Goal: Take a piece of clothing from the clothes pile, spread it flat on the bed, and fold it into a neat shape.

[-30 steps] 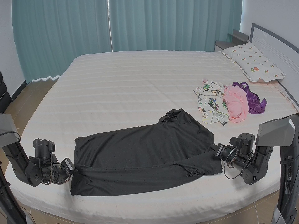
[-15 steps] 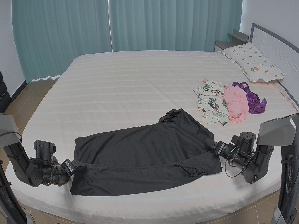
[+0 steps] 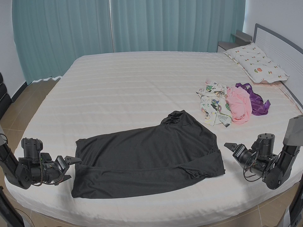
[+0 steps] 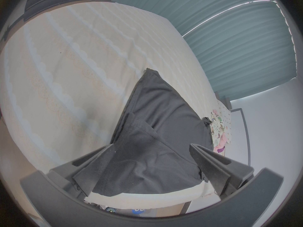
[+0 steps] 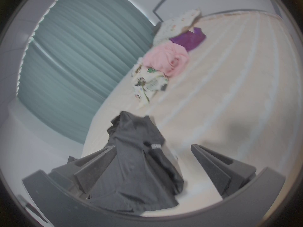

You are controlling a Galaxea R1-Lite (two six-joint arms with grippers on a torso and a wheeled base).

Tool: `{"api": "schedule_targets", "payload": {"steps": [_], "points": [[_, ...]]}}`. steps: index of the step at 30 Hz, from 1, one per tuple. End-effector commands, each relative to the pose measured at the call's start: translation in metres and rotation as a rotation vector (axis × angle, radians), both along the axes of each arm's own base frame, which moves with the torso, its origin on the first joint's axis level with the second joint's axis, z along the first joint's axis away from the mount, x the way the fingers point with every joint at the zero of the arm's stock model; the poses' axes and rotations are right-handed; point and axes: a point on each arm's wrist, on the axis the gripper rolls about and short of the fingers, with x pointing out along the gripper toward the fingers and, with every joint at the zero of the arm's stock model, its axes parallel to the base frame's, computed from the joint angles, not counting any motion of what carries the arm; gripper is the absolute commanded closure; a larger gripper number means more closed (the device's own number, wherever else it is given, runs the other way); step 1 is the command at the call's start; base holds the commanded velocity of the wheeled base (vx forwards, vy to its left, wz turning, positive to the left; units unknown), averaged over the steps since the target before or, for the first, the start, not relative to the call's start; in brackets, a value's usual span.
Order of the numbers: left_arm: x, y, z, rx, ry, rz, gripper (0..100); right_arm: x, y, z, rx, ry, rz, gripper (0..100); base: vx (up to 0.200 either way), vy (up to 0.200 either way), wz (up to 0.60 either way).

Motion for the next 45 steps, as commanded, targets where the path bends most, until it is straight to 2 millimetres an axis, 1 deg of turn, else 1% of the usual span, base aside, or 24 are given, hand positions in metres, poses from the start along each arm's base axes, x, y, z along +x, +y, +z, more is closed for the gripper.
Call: {"api": "schedule_targets", "payload": {"steps": [1,5,8,13,15,19,23,27,36,37,41,45], "points": [[-0.013,0.0,0.004,-0.049,-0.007,-0.033,0,-0.029,0.02,0.011,0.073,0.117,-0.044,0,0.0,0.0,0.0],[-0.021,-0.003,-0.001,-0.095,0.024,-0.073,0,-0.032,0.03,0.006,0.137,0.2,-0.063,0,-0.2,0.0,0.0],[-0.025,-0.004,-0.004,-0.141,0.042,-0.111,0,-0.029,0.035,0.002,0.172,0.236,-0.07,0,-0.133,0.0,0.0],[-0.023,-0.003,-0.008,-0.159,0.055,-0.121,0,-0.022,0.038,-0.003,0.18,0.253,-0.078,0,0.0,0.0,0.0],[-0.019,-0.001,-0.013,-0.163,0.073,-0.113,0,-0.02,0.046,-0.002,0.182,0.242,-0.051,0,0.0,0.0,0.0],[-0.016,0.001,-0.015,-0.168,0.077,-0.105,0,-0.018,0.06,0.002,0.187,0.225,-0.005,0,0.0,0.0,0.0],[-0.015,0.001,-0.015,-0.173,0.079,-0.106,0,-0.008,0.069,-0.007,0.17,0.26,0.005,0,0.0,0.0,0.0],[-0.015,0.0,-0.015,-0.173,0.079,-0.108,0,-0.005,0.069,-0.013,0.161,0.278,0.0,0,0.0,0.0,0.0],[-0.015,0.0,-0.015,-0.173,0.081,-0.108,0,-0.002,0.072,-0.015,0.165,0.272,0.005,0,0.0,0.0,0.0],[-0.015,0.0,-0.015,-0.172,0.079,-0.109,0,-0.002,0.072,-0.015,0.166,0.27,0.005,100,0.0,0.0,0.0],[-0.015,0.0,-0.015,-0.172,0.08,-0.109,0,-0.001,0.072,-0.02,0.156,0.279,0.0,100,0.0,0.0,0.0],[-0.015,0.0,-0.015,-0.171,0.078,-0.11,0,0.0,0.071,-0.019,0.16,0.277,-0.004,100,0.0,0.0,0.0]]}}
